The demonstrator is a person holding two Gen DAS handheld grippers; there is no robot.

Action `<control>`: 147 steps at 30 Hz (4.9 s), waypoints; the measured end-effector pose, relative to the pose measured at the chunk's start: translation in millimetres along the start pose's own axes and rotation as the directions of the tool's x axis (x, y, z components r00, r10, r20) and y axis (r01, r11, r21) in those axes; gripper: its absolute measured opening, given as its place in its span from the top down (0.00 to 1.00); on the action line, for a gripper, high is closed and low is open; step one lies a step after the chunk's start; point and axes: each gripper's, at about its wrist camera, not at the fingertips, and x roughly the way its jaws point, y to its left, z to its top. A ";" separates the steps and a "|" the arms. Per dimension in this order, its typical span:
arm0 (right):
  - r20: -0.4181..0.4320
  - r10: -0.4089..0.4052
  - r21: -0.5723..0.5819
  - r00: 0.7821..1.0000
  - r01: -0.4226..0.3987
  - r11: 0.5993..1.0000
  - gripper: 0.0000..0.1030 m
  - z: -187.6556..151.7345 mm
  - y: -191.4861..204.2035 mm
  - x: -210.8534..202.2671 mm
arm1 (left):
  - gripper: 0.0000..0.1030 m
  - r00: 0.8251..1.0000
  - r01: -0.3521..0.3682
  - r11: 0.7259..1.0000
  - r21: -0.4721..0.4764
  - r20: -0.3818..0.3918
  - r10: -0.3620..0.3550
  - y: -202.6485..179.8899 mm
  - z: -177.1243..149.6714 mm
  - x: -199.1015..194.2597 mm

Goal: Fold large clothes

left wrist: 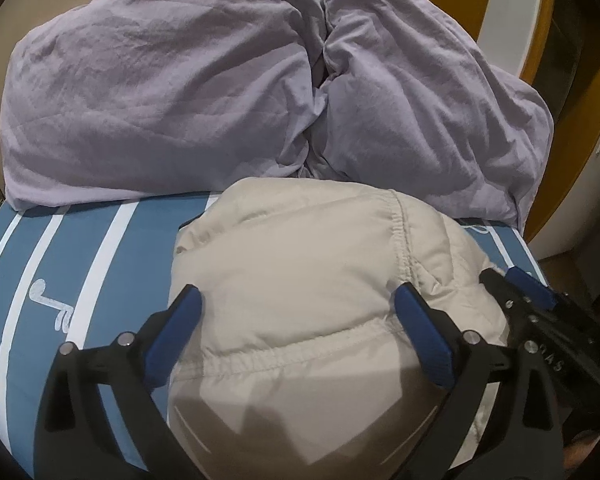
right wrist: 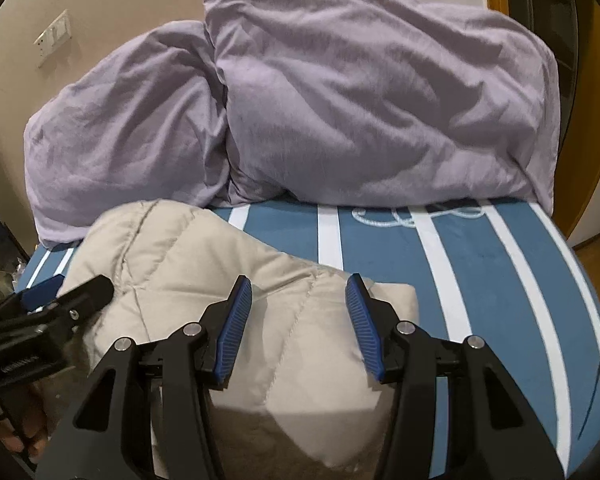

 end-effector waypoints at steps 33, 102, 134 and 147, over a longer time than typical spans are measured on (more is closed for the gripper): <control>-0.003 0.021 0.052 1.000 -0.021 0.998 0.46 -28.3 -11.7 36.6 | 0.02 0.999 -0.008 1.000 0.010 0.049 0.007 -0.4 -18.6 26.4; -0.366 0.641 0.579 0.675 -0.373 0.725 0.01 -56.3 -111.1 63.0 | 0.02 0.878 0.297 0.787 -0.541 -0.170 -0.448 114.2 -49.0 39.4; -0.204 0.805 0.661 0.556 -0.528 0.533 0.35 -25.4 -56.6 102.7 | 0.21 0.883 0.337 0.725 -0.601 -0.066 -0.465 151.4 -1.2 29.3; -0.244 0.760 0.668 0.603 -0.464 0.582 0.24 -11.4 -25.1 142.1 | 0.15 0.937 0.221 0.778 -0.588 -0.094 -0.338 189.8 20.8 49.7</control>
